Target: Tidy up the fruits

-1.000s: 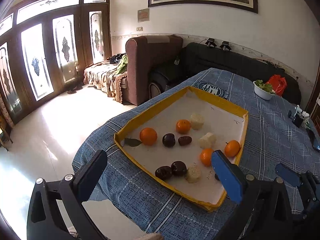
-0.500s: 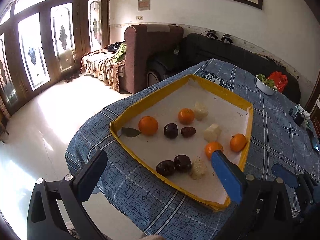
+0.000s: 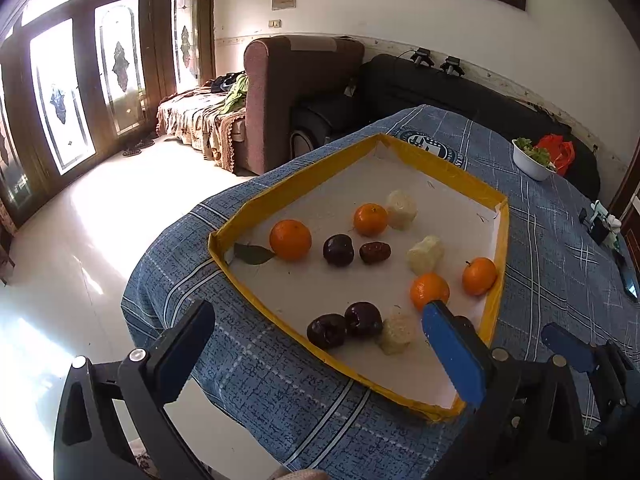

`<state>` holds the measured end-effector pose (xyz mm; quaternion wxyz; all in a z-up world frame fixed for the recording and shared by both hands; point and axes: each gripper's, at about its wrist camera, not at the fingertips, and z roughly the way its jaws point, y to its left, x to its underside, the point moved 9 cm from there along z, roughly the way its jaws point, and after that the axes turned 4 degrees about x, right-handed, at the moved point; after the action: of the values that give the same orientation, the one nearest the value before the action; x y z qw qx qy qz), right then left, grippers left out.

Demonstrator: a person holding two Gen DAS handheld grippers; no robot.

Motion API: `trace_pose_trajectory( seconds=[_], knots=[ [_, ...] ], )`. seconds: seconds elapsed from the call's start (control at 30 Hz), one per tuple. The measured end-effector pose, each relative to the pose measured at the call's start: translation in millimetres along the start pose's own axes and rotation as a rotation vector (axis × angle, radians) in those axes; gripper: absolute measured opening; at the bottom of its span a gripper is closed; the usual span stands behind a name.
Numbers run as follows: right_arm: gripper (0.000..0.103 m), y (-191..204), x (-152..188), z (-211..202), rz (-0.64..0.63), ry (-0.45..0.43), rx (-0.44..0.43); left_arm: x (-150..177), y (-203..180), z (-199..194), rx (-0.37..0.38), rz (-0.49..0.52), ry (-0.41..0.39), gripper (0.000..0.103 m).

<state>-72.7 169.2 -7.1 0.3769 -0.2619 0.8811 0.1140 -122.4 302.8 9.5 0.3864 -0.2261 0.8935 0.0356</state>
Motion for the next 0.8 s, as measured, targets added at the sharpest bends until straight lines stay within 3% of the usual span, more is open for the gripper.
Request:
trace_pose_trajectory(
  seconds=[0.8],
  knots=[
    [0.088,-1.6,5.5,6.2,0.019,0.022,-0.006,7.1,-4.8,8.4,0.009,0.009,0.031,0.103]
  ],
)
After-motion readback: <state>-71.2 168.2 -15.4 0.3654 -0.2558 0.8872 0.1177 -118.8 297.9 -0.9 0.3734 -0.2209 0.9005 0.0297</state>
